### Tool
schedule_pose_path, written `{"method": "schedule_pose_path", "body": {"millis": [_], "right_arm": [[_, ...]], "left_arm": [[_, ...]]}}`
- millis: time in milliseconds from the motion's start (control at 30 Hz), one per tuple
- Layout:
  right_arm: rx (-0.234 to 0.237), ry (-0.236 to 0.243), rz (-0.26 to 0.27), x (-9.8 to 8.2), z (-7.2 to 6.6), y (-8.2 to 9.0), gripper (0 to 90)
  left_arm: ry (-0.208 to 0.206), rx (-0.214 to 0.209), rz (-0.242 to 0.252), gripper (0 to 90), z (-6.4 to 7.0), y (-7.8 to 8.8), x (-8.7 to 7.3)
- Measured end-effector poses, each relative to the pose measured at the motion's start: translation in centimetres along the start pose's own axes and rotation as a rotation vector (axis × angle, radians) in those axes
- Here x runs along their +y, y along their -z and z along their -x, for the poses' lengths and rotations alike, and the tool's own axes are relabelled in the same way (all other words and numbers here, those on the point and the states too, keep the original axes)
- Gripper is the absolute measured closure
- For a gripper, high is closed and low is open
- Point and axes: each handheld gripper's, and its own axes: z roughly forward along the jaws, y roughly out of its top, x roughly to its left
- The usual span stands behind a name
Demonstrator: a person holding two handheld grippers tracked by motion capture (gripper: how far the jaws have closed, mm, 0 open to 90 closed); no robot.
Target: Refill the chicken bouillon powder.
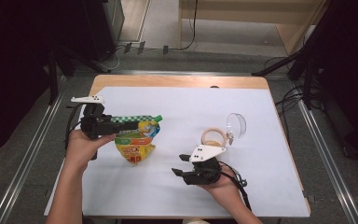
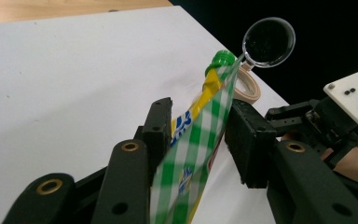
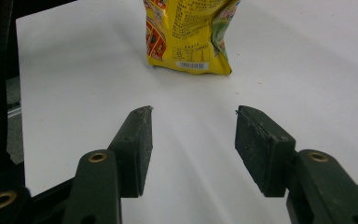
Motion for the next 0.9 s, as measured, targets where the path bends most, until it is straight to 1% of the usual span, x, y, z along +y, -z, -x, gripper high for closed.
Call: {"method": "schedule_pose_path", "body": {"millis": [100, 167, 300, 333, 533, 600, 700, 767, 900], "right_arm": [[0.003, -0.007, -0.001, 0.0, 0.1, 0.1, 47.8], [0.003, -0.013, -0.002, 0.1, 0.2, 0.1, 47.8], [0.005, -0.021, -0.011, 0.2, 0.3, 0.2, 47.8], [0.007, -0.023, -0.012, 0.2, 0.3, 0.2, 47.8], [0.015, -0.036, -0.023, 0.4, 0.5, 0.5, 48.1], [0.017, -0.035, -0.020, 0.6, 0.5, 0.6, 48.2], [0.019, -0.046, -0.022, 0.8, 0.7, 0.8, 48.3], [0.019, -0.045, -0.023, 0.8, 0.8, 1.0, 48.5], [0.016, -0.059, -0.023, 1.0, 1.0, 1.3, 48.8]], "left_arm": [[0.012, -0.008, 0.021, 61.4, 0.2, 0.4, 0.4], [0.008, -0.002, 0.029, 61.7, 0.5, 0.6, 0.7], [-0.003, 0.025, 0.026, 62.2, 0.8, 1.0, 1.3], [-0.006, 0.033, 0.030, 62.2, 0.8, 1.1, 1.4], [-0.004, 0.038, 0.043, 62.3, 0.5, 1.5, 2.2], [-0.002, 0.051, 0.045, 62.6, 0.5, 1.6, 2.4], [0.001, 0.060, 0.047, 62.6, 0.3, 1.7, 2.6], [0.004, 0.077, 0.052, 62.5, 0.1, 1.8, 2.6], [0.013, 0.119, 0.036, 61.8, -0.6, 1.8, 2.3]]}}
